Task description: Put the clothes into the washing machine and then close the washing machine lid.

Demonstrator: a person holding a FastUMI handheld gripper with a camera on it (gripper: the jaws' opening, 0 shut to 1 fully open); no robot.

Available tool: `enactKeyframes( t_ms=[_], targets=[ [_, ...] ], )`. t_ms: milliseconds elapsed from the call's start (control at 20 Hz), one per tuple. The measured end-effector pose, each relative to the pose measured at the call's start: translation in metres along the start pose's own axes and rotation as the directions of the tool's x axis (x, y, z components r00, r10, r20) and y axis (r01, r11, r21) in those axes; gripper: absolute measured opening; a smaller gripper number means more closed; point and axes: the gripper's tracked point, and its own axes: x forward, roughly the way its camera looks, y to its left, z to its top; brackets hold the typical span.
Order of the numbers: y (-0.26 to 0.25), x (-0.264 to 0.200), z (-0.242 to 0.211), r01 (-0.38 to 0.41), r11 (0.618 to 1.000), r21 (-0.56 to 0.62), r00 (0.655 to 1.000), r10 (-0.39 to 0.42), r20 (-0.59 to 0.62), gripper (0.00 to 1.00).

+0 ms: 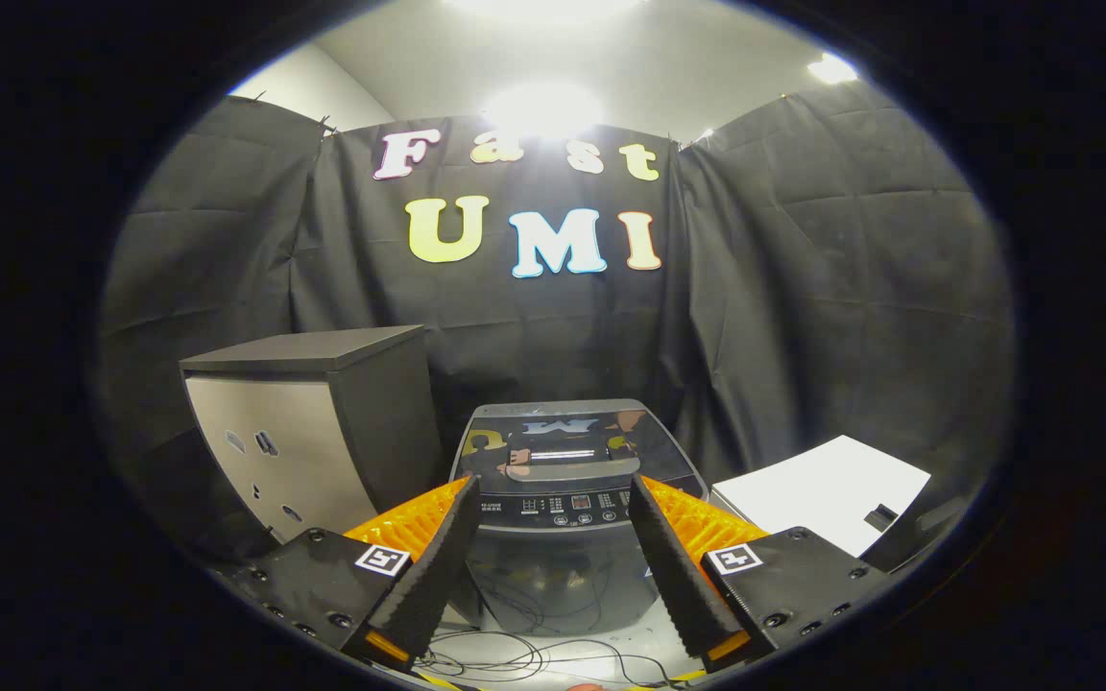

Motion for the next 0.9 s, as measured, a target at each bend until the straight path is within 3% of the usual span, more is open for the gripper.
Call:
enactKeyframes(
  t_ms=[550, 900],
  targets=[
    [0.006, -0.036, -0.008, 0.011, 0.995, 0.101, 0.998, -0.017, 0.066, 0.97],
    [0.015, -0.045, -0.002, -0.004, 1.000, 0.024, 0.995, 0.002, 0.100, 0.97]
  ],
)
